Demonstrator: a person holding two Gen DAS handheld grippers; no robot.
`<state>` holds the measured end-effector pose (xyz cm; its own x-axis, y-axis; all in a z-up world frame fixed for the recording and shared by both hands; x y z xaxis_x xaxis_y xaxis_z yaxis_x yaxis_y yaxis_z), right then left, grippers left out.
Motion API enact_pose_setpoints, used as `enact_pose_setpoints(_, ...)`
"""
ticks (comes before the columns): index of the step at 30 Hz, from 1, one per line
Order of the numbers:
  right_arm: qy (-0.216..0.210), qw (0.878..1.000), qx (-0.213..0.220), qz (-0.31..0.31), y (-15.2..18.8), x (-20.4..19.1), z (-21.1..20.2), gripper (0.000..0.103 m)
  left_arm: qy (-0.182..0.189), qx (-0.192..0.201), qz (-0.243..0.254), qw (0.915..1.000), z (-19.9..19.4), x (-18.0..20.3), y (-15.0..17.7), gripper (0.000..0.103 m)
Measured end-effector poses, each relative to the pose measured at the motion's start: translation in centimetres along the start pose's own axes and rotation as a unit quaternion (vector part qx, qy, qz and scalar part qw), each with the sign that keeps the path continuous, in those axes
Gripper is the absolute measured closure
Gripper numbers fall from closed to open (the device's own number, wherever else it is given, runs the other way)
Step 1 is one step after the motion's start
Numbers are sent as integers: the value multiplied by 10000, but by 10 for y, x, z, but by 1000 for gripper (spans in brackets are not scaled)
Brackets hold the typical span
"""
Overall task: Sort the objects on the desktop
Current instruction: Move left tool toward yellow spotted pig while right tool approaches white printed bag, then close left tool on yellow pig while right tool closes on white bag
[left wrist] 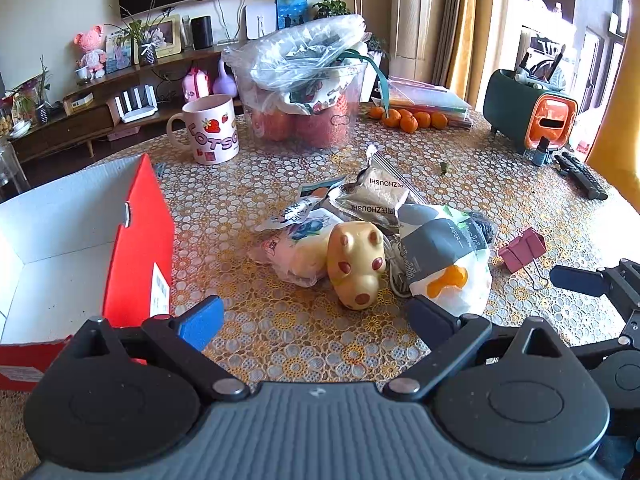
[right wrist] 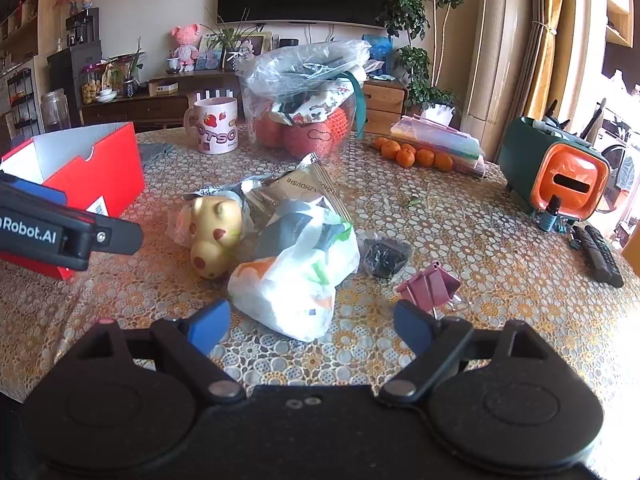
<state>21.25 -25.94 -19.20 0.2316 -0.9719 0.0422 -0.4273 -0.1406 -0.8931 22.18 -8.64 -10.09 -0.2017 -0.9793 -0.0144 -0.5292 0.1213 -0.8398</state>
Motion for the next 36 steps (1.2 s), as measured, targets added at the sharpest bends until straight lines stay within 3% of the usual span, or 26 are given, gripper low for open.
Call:
enact_pose_setpoints(12,-336,9989,33,-322,-4,-14,50,15,173,-116,-101,9997,53,13,-14,5)
enact_pose_setpoints(20,-512,9980,-42,-369,1,-23,66,14,305,-170,-133,9993,75,16,-15,19)
enact_pose_setpoints(28,-461,9985,-79,-297,3,-19,78,18,395,-168,-70,9991,82,23,-13,24)
enact_pose_setpoints(36,-452,9986,-125,-256,6,-17,79,28,409,-195,9,9990,87,28,-9,48)
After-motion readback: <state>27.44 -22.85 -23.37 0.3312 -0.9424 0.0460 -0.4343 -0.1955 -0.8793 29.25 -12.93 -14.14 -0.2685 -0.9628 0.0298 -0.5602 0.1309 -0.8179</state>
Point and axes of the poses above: each gripper's, at about its wrist camera, not at the fingertips, and z roughly the way its jaws point, x to its right, y to its underside, the point moved 10 cm from there along z, roughly the way its jaws point, and after that the axes turned 12 degrees about x, right-handed, at the moved point
